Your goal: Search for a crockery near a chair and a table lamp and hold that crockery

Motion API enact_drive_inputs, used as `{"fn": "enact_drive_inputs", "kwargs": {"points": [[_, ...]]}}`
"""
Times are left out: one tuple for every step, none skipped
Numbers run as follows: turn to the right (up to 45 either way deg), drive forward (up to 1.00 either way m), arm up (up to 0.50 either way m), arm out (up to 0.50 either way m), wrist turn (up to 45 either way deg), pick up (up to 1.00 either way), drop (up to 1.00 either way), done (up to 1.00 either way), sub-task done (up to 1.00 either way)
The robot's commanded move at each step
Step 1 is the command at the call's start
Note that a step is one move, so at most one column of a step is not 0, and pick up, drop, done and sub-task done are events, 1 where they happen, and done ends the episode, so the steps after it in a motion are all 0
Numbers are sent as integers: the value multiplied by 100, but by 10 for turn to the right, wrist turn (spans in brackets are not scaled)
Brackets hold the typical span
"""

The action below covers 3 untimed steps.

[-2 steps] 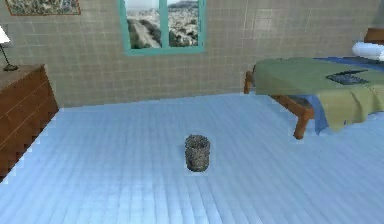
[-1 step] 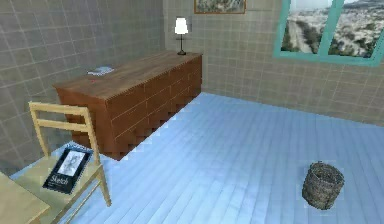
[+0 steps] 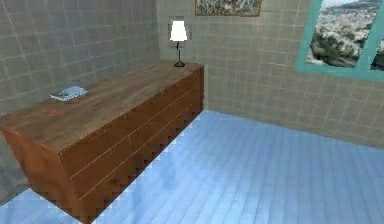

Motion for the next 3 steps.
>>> {"fn": "enact_drive_inputs", "kwargs": {"points": [[-180, 0, 0, 0, 0, 0, 0, 0, 0], [0, 45, 0, 0, 0, 0, 0, 0, 0], [-450, 0, 0, 0, 0, 0, 0, 0, 0]]}}
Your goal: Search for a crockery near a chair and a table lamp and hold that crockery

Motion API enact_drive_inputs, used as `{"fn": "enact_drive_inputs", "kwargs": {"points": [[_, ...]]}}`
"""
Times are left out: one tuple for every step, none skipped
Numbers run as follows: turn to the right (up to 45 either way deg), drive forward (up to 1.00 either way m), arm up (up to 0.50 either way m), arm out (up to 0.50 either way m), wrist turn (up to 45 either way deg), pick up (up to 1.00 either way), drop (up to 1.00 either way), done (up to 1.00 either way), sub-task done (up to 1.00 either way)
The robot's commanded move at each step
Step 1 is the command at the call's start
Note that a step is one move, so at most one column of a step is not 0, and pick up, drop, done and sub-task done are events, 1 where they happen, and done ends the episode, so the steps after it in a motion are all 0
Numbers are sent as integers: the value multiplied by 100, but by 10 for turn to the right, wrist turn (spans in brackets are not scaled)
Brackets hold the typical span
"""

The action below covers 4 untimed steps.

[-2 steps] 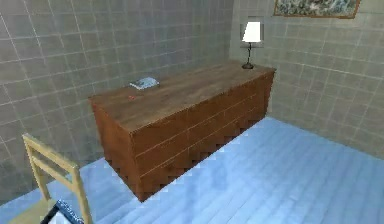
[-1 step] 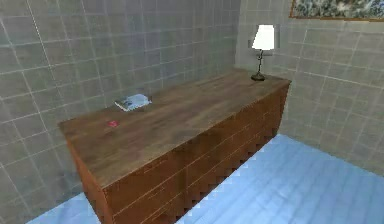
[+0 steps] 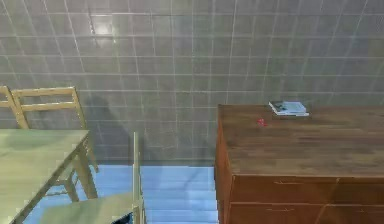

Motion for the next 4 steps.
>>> {"fn": "enact_drive_inputs", "kwargs": {"points": [[-450, 0, 0, 0, 0, 0, 0, 0, 0], [-450, 0, 0, 0, 0, 0, 0, 0, 0], [-450, 0, 0, 0, 0, 0, 0, 0, 0], [-240, 0, 0, 0, 0, 0, 0, 0, 0]]}}
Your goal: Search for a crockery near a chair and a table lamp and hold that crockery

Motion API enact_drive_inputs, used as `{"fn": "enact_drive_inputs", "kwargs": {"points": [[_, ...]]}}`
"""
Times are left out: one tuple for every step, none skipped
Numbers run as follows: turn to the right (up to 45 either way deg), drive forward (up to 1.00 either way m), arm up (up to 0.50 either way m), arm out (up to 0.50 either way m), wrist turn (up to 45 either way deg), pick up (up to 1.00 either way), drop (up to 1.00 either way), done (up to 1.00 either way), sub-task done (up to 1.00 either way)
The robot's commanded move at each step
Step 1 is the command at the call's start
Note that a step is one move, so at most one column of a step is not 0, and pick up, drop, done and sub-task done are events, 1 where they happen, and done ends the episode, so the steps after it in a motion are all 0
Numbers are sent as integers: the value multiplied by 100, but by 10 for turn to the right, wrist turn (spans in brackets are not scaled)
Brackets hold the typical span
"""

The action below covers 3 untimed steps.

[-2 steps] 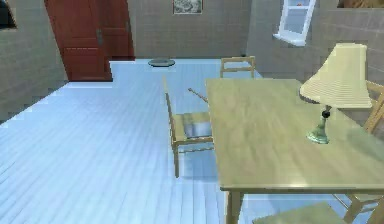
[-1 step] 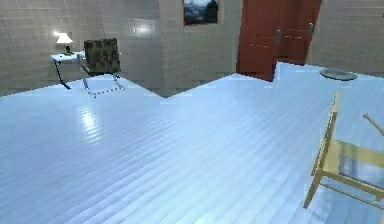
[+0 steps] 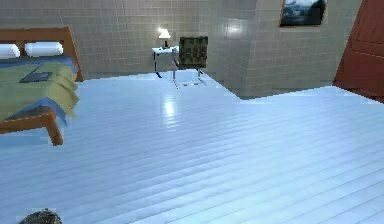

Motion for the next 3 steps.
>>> {"fn": "enact_drive_inputs", "kwargs": {"points": [[0, 45, 0, 0, 0, 0, 0, 0, 0], [450, 0, 0, 0, 0, 0, 0, 0, 0], [30, 0, 0, 0, 0, 0, 0, 0, 0]]}}
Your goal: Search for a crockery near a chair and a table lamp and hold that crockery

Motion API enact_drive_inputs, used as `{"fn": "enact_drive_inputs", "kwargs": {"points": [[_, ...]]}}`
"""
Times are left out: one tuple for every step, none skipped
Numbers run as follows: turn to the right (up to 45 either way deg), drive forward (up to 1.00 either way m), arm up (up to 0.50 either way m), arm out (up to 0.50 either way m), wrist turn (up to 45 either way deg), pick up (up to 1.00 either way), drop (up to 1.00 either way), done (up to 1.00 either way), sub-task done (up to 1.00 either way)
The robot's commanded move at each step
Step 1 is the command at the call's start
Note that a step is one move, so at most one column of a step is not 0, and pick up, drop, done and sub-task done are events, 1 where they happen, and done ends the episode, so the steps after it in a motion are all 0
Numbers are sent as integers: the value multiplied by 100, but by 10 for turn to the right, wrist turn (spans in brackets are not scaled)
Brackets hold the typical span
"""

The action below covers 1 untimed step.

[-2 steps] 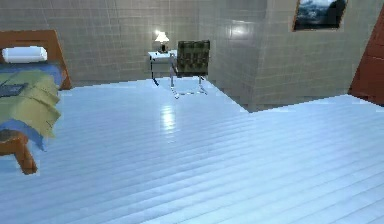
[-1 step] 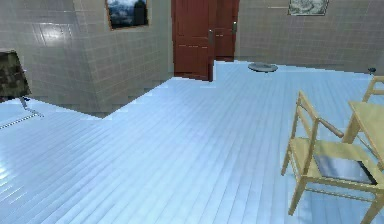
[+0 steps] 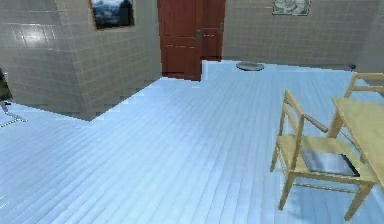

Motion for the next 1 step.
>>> {"fn": "enact_drive_inputs", "kwargs": {"points": [[0, 100, 0, 0, 0, 0, 0, 0, 0]]}}
